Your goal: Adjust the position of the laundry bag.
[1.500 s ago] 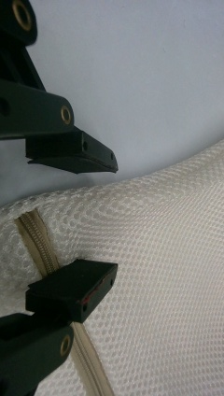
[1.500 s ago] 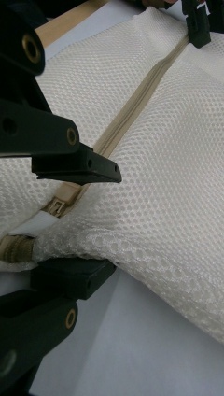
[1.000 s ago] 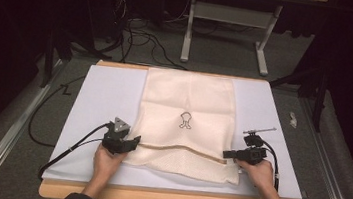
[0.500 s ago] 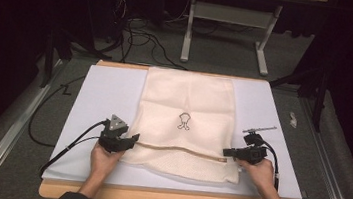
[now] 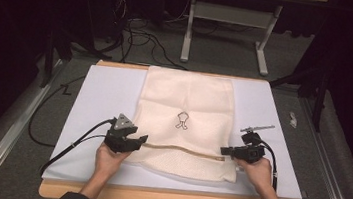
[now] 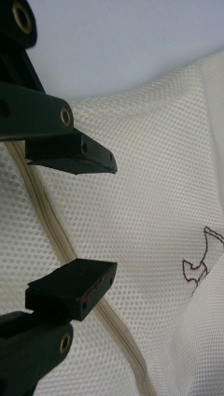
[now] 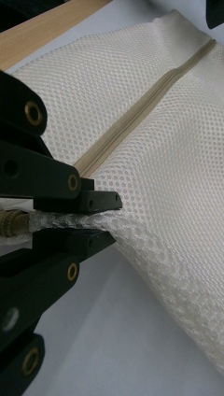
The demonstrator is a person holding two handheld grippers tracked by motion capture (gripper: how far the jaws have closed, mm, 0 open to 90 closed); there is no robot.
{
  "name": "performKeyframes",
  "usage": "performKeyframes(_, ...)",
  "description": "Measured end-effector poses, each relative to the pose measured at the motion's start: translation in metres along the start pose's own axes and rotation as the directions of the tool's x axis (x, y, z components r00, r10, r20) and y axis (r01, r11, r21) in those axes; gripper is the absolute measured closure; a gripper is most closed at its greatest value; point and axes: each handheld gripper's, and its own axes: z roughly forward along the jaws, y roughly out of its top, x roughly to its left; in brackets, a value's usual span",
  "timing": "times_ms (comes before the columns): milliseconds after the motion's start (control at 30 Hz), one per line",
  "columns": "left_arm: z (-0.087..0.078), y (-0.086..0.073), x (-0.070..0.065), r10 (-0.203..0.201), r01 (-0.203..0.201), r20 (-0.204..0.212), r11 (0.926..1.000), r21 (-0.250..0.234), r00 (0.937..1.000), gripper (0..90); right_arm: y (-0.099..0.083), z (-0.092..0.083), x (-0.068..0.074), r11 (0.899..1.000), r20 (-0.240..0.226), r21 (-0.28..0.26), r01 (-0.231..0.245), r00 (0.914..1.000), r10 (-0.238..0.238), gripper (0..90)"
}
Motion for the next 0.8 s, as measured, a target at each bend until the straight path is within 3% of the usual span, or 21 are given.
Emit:
performKeyframes(100, 0.001, 0.006, -0.007, 0.025, -0.025, 0.025, 0.9996, 0.01, 0.9994, 46.1, 0.001, 0.0, 0.002, 1.0, -0.004, -0.004, 0.004, 1.0, -0.004, 84.9)
performKeyframes(167, 0.004, 0.01, -0.012, 0.043, -0.044, 0.018, 0.9988, 0.023, 0.9989, 46.5, 0.001, 0.0, 0.002, 1.0, -0.006, -0.006, 0.007, 1.0, -0.007, 84.9)
performKeyframes(233, 0.008, 0.014, -0.017, 0.035, -0.036, 0.049, 0.999, 0.027, 0.9982, 46.4, 0.002, 0.0, 0.003, 1.0, -0.008, -0.011, 0.012, 0.9999, -0.012, 84.9)
performKeyframes(333, 0.011, 0.019, -0.023, 0.048, -0.049, 0.058, 0.9984, 0.029, 0.9972, 46.3, 0.002, -0.001, 0.003, 1.0, -0.014, -0.016, 0.014, 0.9998, -0.014, 84.9)
performKeyframes(600, 0.015, 0.028, -0.041, 0.055, -0.057, 0.139, 0.9983, 0.009, 0.9888, 46.6, 0.002, -0.005, 0.004, 0.999, -0.031, -0.043, 0.012, 0.9994, -0.013, 84.9)
performKeyframes(800, 0.019, 0.033, -0.049, 0.066, -0.069, 0.162, 0.9976, 0.011, 0.9845, 47.1, 0.003, -0.006, 0.006, 0.998, -0.043, -0.06, 0.013, 0.999, -0.016, 84.9)
